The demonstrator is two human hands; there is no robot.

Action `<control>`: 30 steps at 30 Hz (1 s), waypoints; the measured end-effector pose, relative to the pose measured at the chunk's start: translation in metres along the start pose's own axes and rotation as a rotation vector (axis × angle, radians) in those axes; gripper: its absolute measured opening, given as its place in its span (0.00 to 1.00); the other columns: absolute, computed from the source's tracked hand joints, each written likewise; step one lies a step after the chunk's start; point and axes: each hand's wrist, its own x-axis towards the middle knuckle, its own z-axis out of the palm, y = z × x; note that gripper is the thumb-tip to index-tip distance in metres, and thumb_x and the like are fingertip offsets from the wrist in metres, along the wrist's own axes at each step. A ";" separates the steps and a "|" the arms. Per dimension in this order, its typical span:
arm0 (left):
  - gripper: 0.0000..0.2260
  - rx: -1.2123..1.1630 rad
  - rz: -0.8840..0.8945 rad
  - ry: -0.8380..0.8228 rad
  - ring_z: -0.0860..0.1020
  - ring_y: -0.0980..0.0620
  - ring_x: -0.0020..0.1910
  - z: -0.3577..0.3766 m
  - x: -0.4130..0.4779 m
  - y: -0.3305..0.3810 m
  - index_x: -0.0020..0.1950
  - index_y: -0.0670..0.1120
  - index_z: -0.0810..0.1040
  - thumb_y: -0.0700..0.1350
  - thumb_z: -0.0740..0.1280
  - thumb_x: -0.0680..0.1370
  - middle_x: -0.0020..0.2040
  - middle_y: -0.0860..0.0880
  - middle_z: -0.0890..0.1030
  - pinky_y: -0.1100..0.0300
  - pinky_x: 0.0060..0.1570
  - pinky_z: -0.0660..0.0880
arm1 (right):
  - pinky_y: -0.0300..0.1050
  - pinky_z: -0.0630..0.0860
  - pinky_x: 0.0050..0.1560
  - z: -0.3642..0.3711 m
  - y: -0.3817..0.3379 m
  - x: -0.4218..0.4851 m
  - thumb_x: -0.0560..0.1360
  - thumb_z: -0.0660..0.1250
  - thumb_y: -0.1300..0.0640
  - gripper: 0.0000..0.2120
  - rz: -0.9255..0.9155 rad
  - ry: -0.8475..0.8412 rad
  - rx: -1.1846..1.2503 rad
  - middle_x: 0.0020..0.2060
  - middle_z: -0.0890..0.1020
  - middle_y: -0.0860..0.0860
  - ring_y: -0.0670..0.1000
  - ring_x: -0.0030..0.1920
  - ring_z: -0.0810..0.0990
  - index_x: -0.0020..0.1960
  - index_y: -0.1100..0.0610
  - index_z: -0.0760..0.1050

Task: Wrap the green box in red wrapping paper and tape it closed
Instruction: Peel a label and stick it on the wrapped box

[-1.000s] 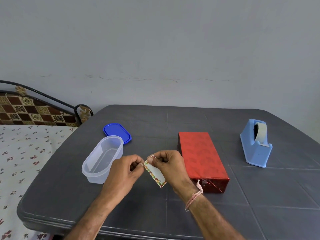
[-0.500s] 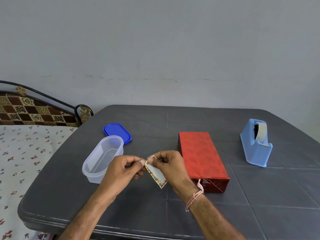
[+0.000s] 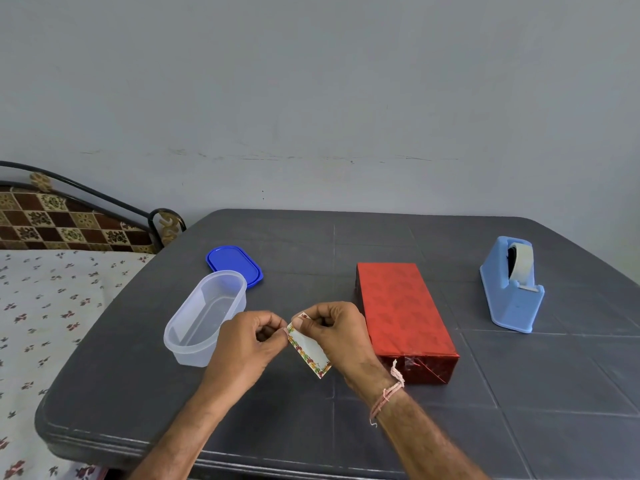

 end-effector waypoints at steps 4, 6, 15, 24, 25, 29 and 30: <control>0.06 0.033 0.047 0.009 0.80 0.59 0.34 0.002 -0.001 0.001 0.42 0.51 0.85 0.44 0.73 0.78 0.32 0.58 0.82 0.68 0.33 0.75 | 0.34 0.77 0.37 -0.002 -0.002 -0.001 0.74 0.76 0.55 0.03 0.000 0.003 0.009 0.36 0.87 0.49 0.42 0.36 0.83 0.45 0.55 0.87; 0.06 0.043 0.059 0.010 0.79 0.60 0.33 0.003 -0.002 0.001 0.42 0.51 0.85 0.44 0.73 0.79 0.32 0.60 0.81 0.69 0.33 0.73 | 0.34 0.77 0.38 -0.003 -0.003 -0.001 0.74 0.76 0.56 0.03 0.006 0.004 0.018 0.36 0.87 0.49 0.42 0.36 0.83 0.45 0.55 0.87; 0.07 0.003 0.002 -0.050 0.84 0.51 0.39 0.002 -0.001 0.001 0.44 0.51 0.85 0.43 0.70 0.80 0.36 0.54 0.85 0.59 0.39 0.81 | 0.37 0.79 0.38 -0.003 -0.003 -0.001 0.75 0.76 0.57 0.02 0.021 -0.018 0.039 0.36 0.87 0.51 0.43 0.36 0.83 0.45 0.55 0.87; 0.12 -0.376 -0.231 -0.147 0.83 0.51 0.39 -0.005 0.001 0.007 0.45 0.42 0.87 0.35 0.65 0.82 0.40 0.41 0.86 0.60 0.39 0.80 | 0.39 0.78 0.41 -0.004 -0.007 -0.002 0.77 0.73 0.61 0.03 0.011 -0.109 0.156 0.38 0.87 0.51 0.44 0.38 0.83 0.48 0.55 0.85; 0.12 -0.403 -0.251 -0.151 0.83 0.50 0.39 -0.006 0.000 0.007 0.45 0.42 0.87 0.35 0.65 0.82 0.40 0.41 0.86 0.60 0.40 0.80 | 0.39 0.77 0.40 -0.005 -0.008 -0.003 0.77 0.73 0.61 0.03 0.006 -0.112 0.155 0.38 0.86 0.51 0.44 0.38 0.83 0.48 0.55 0.85; 0.10 -0.449 -0.301 -0.171 0.84 0.48 0.41 -0.010 0.001 0.004 0.46 0.42 0.88 0.35 0.67 0.81 0.42 0.40 0.87 0.58 0.43 0.81 | 0.42 0.78 0.42 -0.004 -0.008 -0.003 0.77 0.71 0.62 0.06 -0.029 -0.124 0.141 0.38 0.86 0.52 0.46 0.38 0.82 0.50 0.53 0.84; 0.10 -0.442 -0.303 -0.179 0.85 0.49 0.41 -0.011 0.001 0.004 0.47 0.42 0.88 0.35 0.67 0.81 0.42 0.40 0.87 0.58 0.43 0.81 | 0.42 0.78 0.42 -0.004 -0.008 -0.003 0.77 0.71 0.62 0.07 -0.040 -0.129 0.133 0.38 0.85 0.51 0.45 0.38 0.82 0.51 0.52 0.84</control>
